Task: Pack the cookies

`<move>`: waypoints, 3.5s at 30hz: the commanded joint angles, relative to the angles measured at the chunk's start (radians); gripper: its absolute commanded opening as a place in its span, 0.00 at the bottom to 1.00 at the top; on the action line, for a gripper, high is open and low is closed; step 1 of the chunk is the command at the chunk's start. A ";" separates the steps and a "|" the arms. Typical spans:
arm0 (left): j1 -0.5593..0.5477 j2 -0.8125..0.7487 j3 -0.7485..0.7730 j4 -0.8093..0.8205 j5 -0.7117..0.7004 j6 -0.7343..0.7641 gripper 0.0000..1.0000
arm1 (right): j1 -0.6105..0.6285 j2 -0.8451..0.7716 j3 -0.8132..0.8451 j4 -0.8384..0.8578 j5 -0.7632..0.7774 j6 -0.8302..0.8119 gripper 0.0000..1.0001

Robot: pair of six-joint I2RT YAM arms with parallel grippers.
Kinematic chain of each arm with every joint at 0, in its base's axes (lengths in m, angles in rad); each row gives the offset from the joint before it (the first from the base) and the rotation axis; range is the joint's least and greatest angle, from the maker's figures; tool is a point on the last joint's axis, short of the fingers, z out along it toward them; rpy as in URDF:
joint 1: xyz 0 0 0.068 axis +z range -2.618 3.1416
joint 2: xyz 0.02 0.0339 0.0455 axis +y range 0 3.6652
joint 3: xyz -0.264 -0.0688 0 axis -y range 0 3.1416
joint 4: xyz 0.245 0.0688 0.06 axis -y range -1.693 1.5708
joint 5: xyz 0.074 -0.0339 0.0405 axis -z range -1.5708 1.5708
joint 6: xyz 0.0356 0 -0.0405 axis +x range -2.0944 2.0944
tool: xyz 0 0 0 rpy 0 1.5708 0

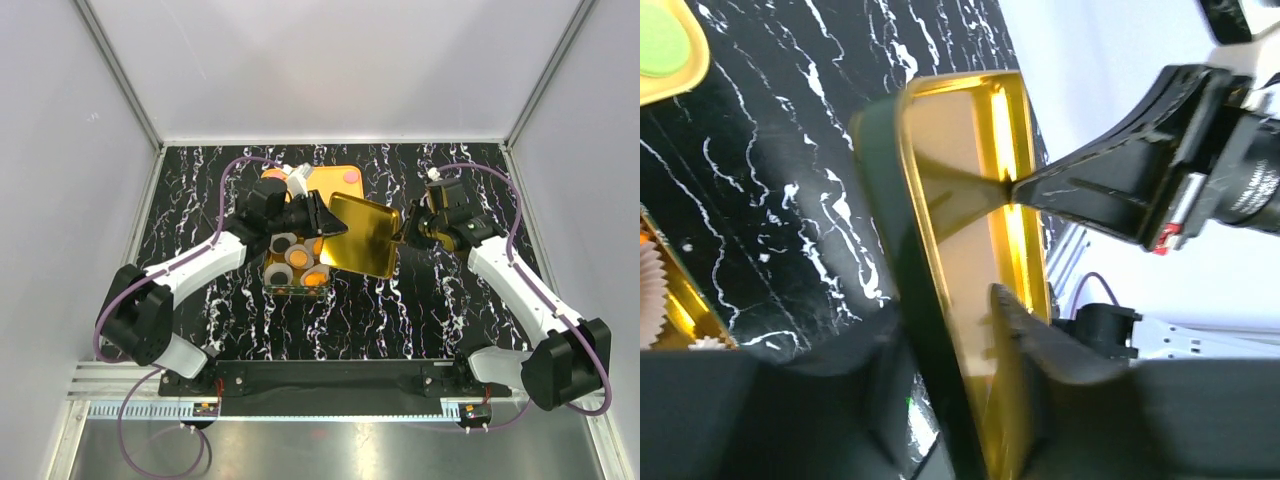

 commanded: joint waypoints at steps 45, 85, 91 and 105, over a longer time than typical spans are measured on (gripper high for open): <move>0.193 0.033 0.276 -0.558 0.174 0.101 0.00 | 0.990 0.436 0.283 0.128 1.231 -0.669 0.93; 0.352 -0.073 0.427 -0.579 -0.048 0.145 0.99 | 0.932 0.401 0.316 0.050 1.230 -0.688 0.00; 0.418 -0.082 0.555 -0.617 -0.175 0.176 0.99 | 0.894 0.323 0.387 -0.126 1.009 -0.509 0.00; 0.419 -0.417 0.250 -0.590 -0.335 0.234 0.99 | 0.403 0.177 0.385 0.170 -0.157 -0.136 0.00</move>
